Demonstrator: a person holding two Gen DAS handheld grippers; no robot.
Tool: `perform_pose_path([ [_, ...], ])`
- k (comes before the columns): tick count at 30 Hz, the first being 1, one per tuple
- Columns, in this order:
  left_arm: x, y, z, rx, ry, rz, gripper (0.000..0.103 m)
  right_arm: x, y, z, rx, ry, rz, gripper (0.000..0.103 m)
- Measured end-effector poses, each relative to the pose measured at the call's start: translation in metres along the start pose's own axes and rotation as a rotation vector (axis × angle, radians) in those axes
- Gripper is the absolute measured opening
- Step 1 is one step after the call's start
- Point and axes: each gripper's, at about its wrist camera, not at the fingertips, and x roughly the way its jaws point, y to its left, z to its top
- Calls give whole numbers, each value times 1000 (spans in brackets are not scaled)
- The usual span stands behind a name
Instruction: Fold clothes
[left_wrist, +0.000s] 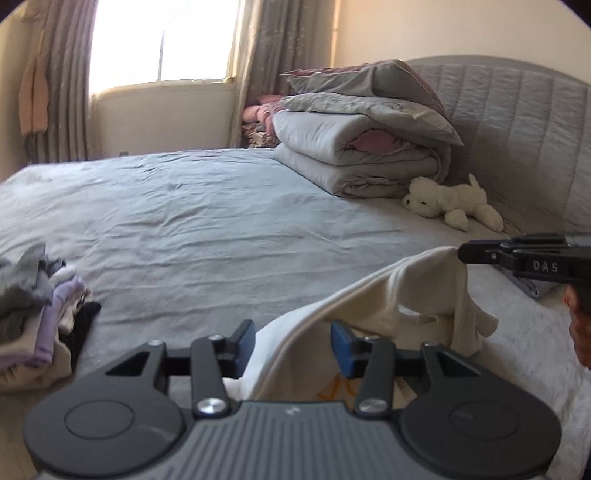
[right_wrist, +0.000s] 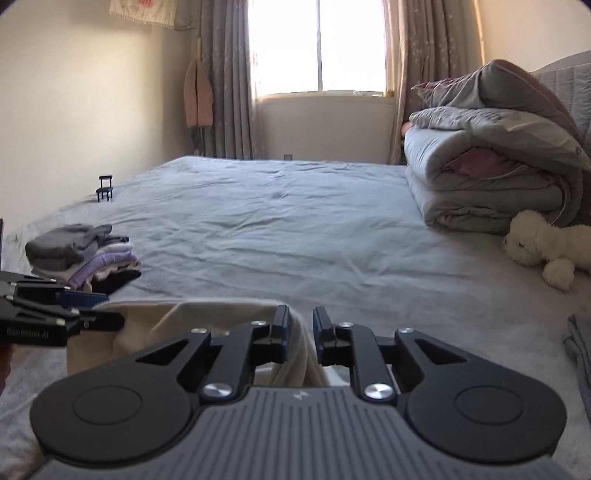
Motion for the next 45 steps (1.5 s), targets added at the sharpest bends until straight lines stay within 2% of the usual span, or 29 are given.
perform_pose_path([
  [1,3,-1,0,5,7,6,47,4,1,-2,-11,29,2,22],
  [2,6,-1,-1,2,10,9,46,10,2,-4,-27,72,4,33],
  [3,9,-1,-1,-3,12,11,46,15,3,-8,-39,115,0,39],
  [4,9,0,0,-17,9,11,43,21,4,-11,-46,155,-13,43],
  [6,8,4,2,-50,0,10,14,30,4,-17,-52,215,-23,43],
  [7,8,5,3,-67,-4,10,13,31,4,-18,-50,226,-20,37],
  [8,7,7,4,-84,-9,9,12,30,2,-17,-44,221,-31,15],
  [10,1,15,7,-148,-44,-2,11,23,-2,-12,-48,164,-101,13],
  [12,-13,31,11,-255,-116,-28,11,4,-3,-4,-74,24,-180,12],
  [15,-22,50,11,-378,-155,24,11,-25,5,3,-149,-192,-260,12],
  [16,-21,58,9,-421,-132,52,11,-24,7,3,-173,-196,-286,12],
  [18,-11,74,0,-515,-56,97,11,-13,3,1,-169,-119,-314,12],
  [19,-6,82,-5,-562,-16,118,11,-8,-6,-1,-126,-79,-312,12],
  [23,1,78,-8,-529,36,129,12,12,-37,-10,40,64,-301,12],
  [25,1,70,-5,-470,45,140,14,8,-42,-7,82,49,-286,12],
  [27,2,68,-4,-448,45,122,25,4,-40,-4,86,23,-287,12],
  [30,0,68,-4,-464,19,68,22,-8,-40,0,92,-43,-312,10],
  [31,-1,68,-4,-470,10,50,17,-17,-40,4,91,-101,-333,5],
  [32,-1,69,-4,-475,1,32,14,-30,-40,9,83,-181,-358,4],
  [34,-6,67,-4,-490,-41,-30,13,-56,-39,21,67,-342,-407,4],
  [36,-6,62,-3,-488,-48,-58,13,-83,-36,31,42,-484,-459,3],
  [37,-5,60,-3,-485,-49,-69,13,-94,-36,34,31,-533,-489,3],
  [38,2,58,-4,-476,4,-44,14,-97,-37,36,28,-538,-517,4],
  [39,12,57,-8,-476,70,-11,23,-92,-42,36,22,-495,-527,5],
  [40,22,57,-12,-479,137,22,31,-79,-50,34,21,-401,-508,5],
  [41,26,61,-16,-507,168,35,42,-60,-59,27,35,-278,-464,5],
  [43,31,70,-22,-560,196,40,45,-23,-77,12,66,-36,-377,5],
  [44,30,71,-21,-560,191,39,47,-6,-84,2,89,77,-336,5],
  [45,28,69,-19,-545,186,43,53,9,-88,-7,99,168,-306,5],
])
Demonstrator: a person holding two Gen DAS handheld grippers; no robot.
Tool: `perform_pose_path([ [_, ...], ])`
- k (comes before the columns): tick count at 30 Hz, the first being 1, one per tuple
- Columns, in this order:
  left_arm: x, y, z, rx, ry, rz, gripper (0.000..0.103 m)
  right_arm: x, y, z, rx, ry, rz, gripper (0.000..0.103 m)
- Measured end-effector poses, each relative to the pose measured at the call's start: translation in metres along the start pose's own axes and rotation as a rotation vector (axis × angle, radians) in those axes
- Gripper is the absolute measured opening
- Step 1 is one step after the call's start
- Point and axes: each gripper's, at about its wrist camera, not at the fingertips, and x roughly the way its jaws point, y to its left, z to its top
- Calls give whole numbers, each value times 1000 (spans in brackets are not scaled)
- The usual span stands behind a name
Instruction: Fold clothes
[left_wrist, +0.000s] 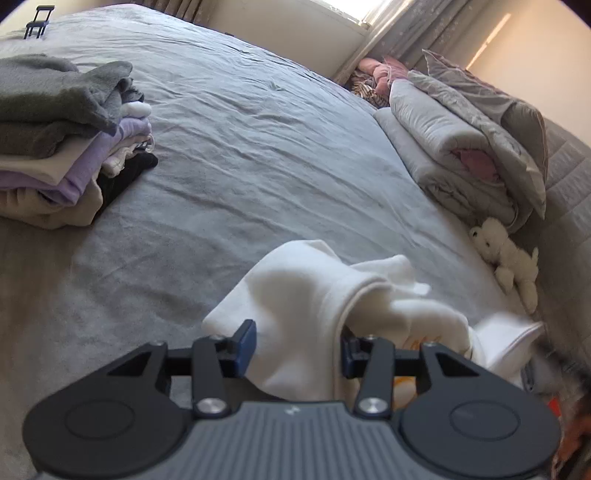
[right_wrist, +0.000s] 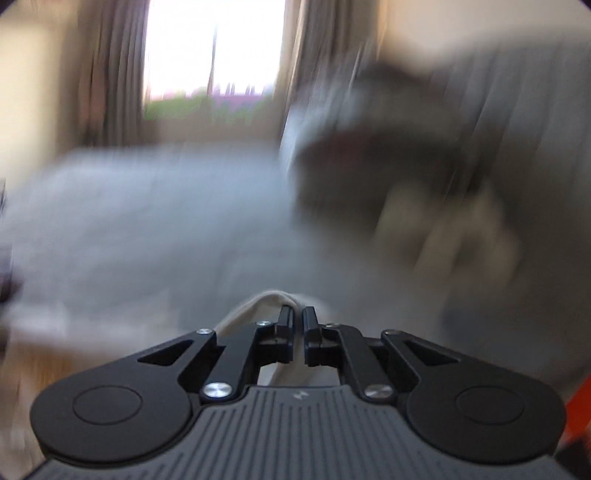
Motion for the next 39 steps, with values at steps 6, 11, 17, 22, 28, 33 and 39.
perform_pose_path([
  [6,-2,-9,6,38,-33,-11,76,1,10,5,-40,-6,129,54],
  [11,15,-20,0,101,4,8,77,20,27,1,17,79,255,74],
  [17,15,-23,-3,144,5,12,28,53,54,-16,54,225,307,70],
  [22,5,-20,-1,106,-21,-7,13,37,73,-14,-17,93,267,2],
  [28,-7,-16,1,60,-51,-31,14,-45,63,18,-84,-321,98,2],
  [33,-5,-11,4,32,-61,-10,48,-12,37,7,4,-117,248,13],
  [39,13,-25,12,117,-70,10,77,35,37,-2,56,62,268,67],
])
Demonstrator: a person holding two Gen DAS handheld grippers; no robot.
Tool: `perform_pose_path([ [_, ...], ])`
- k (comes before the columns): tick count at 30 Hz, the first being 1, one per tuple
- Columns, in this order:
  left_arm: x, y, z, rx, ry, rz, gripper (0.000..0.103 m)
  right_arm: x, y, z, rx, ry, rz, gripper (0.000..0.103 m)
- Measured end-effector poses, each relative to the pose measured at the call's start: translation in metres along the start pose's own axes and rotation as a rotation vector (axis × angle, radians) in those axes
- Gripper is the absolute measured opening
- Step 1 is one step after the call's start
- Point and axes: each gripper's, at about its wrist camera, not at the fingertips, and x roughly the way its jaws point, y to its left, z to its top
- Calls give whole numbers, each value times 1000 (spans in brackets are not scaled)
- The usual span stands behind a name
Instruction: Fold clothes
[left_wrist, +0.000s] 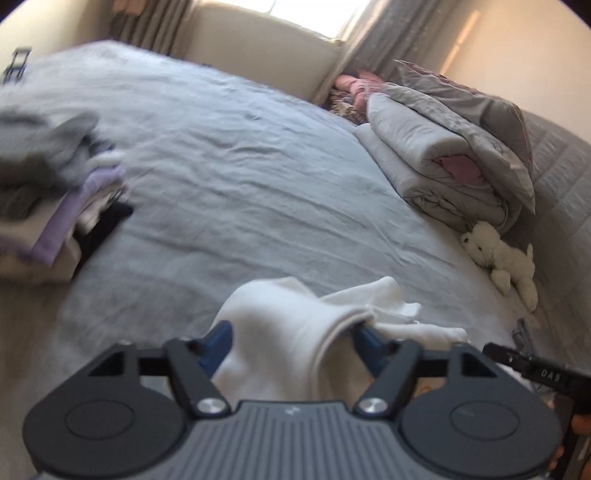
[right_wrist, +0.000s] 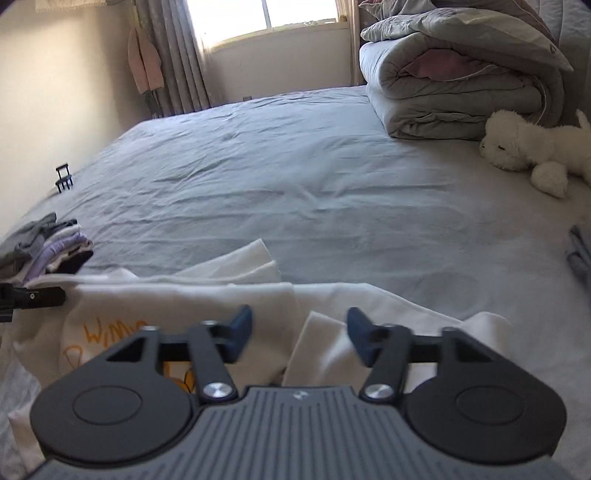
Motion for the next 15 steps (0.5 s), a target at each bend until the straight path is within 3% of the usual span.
perform_pose_path([
  [2,11,-5,2,34,8,13,77,9,6,-3,-19,15,0,80],
  [5,21,-7,3,54,26,17,74,24,18,-12,-62,50,-3,81],
  [7,24,-8,1,69,42,11,62,34,26,-18,-90,74,-4,81],
  [9,26,-9,-1,97,59,4,26,45,34,-24,-119,97,-6,73],
  [10,27,-10,-2,111,68,1,19,47,38,-26,-141,97,-16,59],
  [11,25,-10,-2,112,60,-3,13,45,45,-27,-177,78,-40,35],
  [13,17,-11,0,98,21,-26,10,32,45,-23,-191,21,-66,10],
  [15,-1,-12,5,79,-60,-84,9,15,39,-17,-180,-43,-82,4],
])
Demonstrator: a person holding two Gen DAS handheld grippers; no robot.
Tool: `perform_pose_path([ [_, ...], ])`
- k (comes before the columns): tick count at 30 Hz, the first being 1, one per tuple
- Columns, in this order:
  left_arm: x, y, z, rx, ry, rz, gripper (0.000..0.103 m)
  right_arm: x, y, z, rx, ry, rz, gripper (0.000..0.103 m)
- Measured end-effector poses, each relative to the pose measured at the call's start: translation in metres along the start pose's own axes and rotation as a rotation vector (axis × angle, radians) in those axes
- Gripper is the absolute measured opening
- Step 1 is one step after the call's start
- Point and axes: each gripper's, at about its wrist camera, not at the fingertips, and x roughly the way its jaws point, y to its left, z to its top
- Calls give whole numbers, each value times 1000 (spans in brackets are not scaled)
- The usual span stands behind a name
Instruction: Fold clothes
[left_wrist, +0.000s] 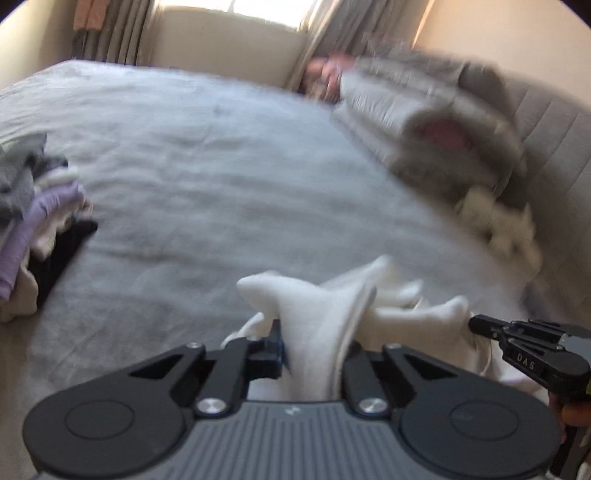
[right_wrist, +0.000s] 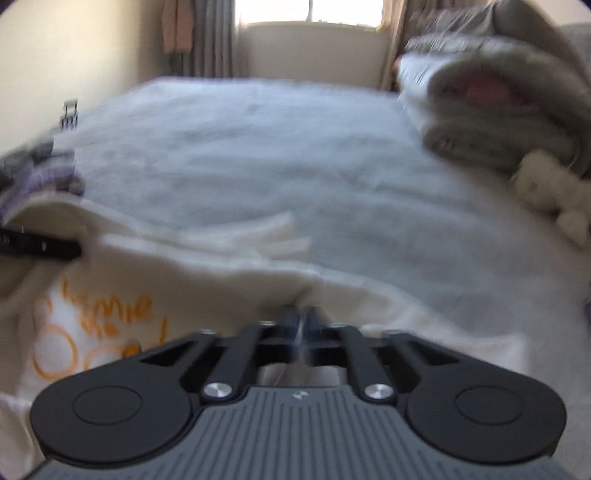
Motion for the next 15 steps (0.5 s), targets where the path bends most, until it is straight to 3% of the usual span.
perform_pose_path([
  [5,-38,-14,8,22,-170,-139,9,-41,-22,14,33,-156,-56,3],
  [10,-30,-18,4,20,-125,-96,9,-83,-44,28,65,-311,-111,5],
  [13,-26,-6,4,-26,-92,-83,9,-67,-45,26,82,-252,-83,16],
  [15,-23,2,3,-57,-69,-74,10,-50,-44,23,92,-186,-54,32],
])
